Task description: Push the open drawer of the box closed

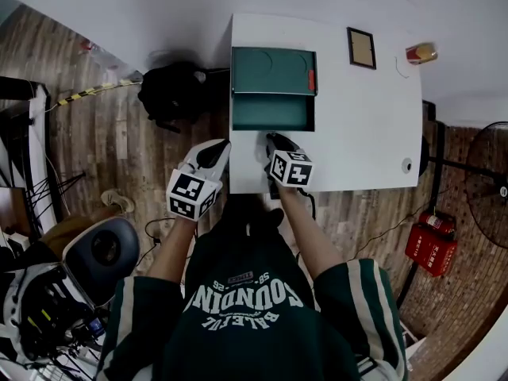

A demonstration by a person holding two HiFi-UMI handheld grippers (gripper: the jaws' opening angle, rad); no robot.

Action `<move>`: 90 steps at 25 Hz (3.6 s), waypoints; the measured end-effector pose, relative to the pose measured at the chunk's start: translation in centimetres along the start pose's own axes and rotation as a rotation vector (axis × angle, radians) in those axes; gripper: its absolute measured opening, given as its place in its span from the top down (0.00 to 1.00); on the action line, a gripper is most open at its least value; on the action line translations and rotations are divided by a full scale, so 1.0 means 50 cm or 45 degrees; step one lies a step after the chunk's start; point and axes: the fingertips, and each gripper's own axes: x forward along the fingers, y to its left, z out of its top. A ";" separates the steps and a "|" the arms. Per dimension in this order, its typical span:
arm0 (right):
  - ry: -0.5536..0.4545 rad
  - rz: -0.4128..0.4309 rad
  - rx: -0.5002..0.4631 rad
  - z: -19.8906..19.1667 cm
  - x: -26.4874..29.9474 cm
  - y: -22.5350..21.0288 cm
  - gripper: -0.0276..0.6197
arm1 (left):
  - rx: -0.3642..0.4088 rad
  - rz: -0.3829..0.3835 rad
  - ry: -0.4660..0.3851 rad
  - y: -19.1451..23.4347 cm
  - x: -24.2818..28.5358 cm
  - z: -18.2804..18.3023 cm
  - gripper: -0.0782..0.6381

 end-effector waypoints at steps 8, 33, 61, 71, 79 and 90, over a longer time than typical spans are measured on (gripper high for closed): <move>-0.002 -0.010 -0.021 0.042 0.029 -0.018 0.85 | -0.009 0.010 0.002 0.016 0.009 0.003 0.82; -0.042 0.002 0.021 0.145 0.107 -0.026 0.85 | -0.048 0.039 0.028 0.075 0.011 -0.004 0.82; -0.095 0.140 -0.128 0.136 0.028 0.002 0.84 | -0.037 0.113 -0.009 0.091 0.000 0.037 0.82; -0.234 0.200 -0.359 0.171 -0.134 0.016 0.95 | 0.005 0.194 -0.111 0.018 -0.011 0.118 0.82; -0.468 0.215 -0.462 0.264 -0.281 -0.009 0.95 | 0.053 0.238 -0.214 -0.044 -0.012 0.197 0.82; -0.745 0.206 -0.558 0.370 -0.425 -0.018 0.95 | 0.097 0.240 -0.300 -0.103 0.012 0.262 0.82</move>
